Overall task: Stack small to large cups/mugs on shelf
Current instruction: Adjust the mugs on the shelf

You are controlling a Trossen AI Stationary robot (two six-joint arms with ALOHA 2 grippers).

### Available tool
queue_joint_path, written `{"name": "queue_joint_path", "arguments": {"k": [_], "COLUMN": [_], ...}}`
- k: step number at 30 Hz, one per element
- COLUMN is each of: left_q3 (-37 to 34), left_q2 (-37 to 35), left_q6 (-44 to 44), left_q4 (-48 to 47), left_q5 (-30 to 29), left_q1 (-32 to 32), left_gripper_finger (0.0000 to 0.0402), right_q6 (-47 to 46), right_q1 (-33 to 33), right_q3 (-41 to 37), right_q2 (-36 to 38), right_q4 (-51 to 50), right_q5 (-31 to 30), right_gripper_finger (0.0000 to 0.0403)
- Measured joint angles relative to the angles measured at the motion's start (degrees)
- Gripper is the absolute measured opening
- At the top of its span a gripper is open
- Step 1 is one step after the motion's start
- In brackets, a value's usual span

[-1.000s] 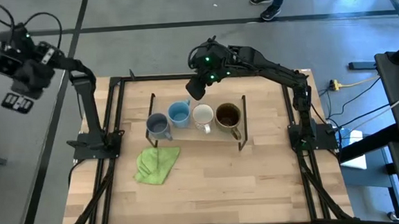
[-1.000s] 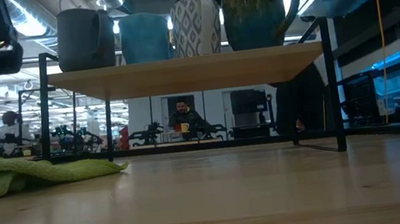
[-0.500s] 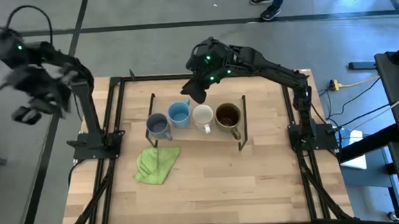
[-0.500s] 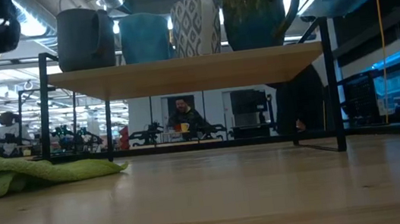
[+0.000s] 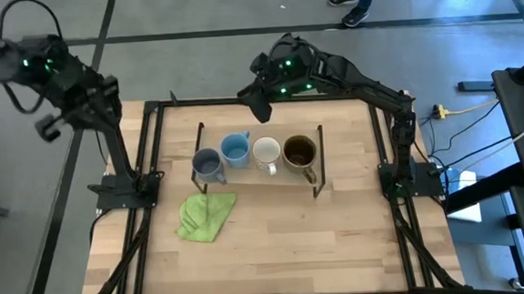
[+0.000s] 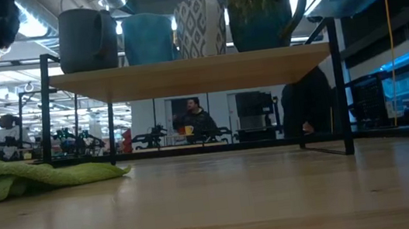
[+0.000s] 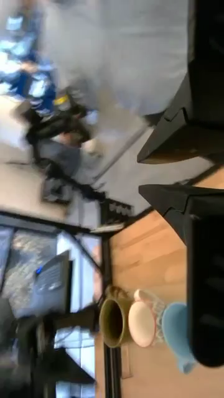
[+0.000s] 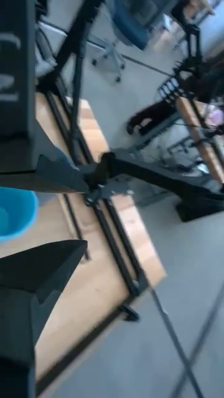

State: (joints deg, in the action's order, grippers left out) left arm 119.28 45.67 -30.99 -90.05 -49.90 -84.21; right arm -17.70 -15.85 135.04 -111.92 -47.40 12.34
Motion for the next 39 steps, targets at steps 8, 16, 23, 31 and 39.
{"name": "queue_joint_path", "arguments": {"k": [8, 16, 23, 31, 39], "left_q3": [-10.1, -27.1, -37.3, -42.0, -42.1], "left_q2": [-1.8, -0.3, 1.0, 4.9, 7.8], "left_q6": [-0.5, 15.0, 34.0, 36.4, 29.4], "left_q4": [0.2, 27.8, 49.1, 58.7, 51.7], "left_q5": [2.7, 7.2, -12.4, -28.4, -22.6], "left_q1": [-2.5, -6.0, -4.4, 17.7, 51.1], "left_gripper_finger": [0.0057, 0.0047, 0.0019, 0.0005, 0.0005], "right_q6": [-1.2, -2.8, -4.0, 7.3, 20.0], "right_q1": [1.7, 2.2, 2.4, 5.2, 8.0], "right_q3": [0.0, 0.0, -0.1, -0.1, 0.0], "right_q2": [0.5, 0.5, 0.5, 1.1, 5.2], "right_q4": [1.7, -1.8, 2.5, 13.5, 14.5], "right_q5": [-2.2, -3.2, 4.9, 13.3, 0.8], "right_gripper_finger": [0.0133, 0.0133, 0.0133, 0.0133, 0.0133]}}
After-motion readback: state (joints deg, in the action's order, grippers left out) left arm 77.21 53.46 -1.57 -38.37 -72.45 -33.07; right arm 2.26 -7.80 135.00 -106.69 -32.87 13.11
